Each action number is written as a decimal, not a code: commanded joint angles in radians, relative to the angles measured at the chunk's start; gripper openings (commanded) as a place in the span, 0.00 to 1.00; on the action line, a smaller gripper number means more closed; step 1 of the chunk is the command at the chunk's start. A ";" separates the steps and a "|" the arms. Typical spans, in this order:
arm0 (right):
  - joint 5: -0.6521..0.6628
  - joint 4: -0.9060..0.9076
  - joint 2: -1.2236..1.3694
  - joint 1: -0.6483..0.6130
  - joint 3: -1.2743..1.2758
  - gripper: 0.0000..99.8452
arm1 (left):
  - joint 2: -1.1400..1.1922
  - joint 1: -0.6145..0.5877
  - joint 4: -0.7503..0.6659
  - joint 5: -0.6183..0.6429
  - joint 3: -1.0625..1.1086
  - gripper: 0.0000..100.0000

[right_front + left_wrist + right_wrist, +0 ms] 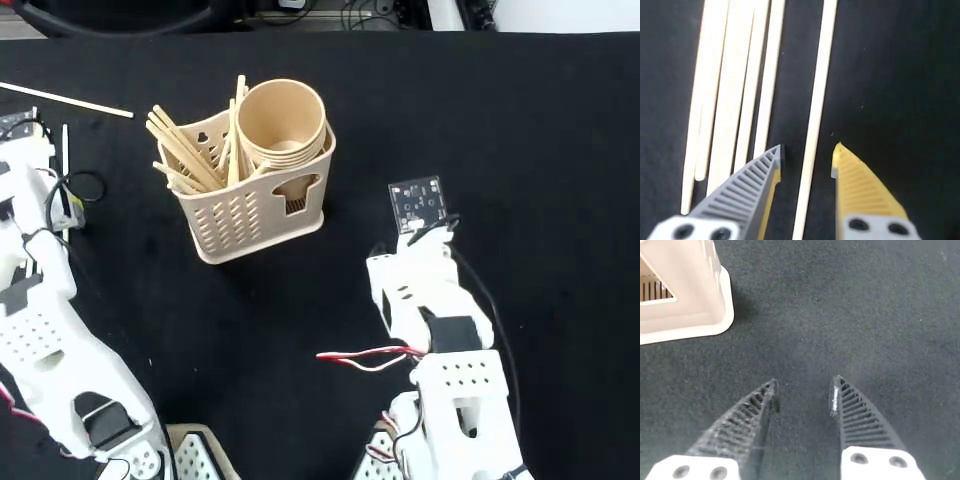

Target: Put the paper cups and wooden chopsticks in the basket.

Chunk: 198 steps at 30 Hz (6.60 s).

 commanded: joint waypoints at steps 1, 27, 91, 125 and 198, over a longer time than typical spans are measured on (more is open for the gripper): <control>-0.002 -0.017 -0.015 -0.017 -0.004 0.17 | 0.037 0.002 0.072 -0.009 -0.119 0.08; -0.002 -0.017 -0.015 -0.017 -0.004 0.17 | -1.508 0.225 -0.316 -0.002 0.897 0.03; -0.002 -0.017 -0.015 -0.017 -0.005 0.17 | -1.146 0.151 0.097 0.192 0.386 0.13; -0.002 -0.017 -0.015 -0.017 -0.004 0.17 | 0.238 -0.022 0.222 -0.127 -0.506 0.13; 0.000 -0.017 -0.015 -0.017 -0.007 0.17 | -1.579 0.570 -0.671 0.502 0.779 0.03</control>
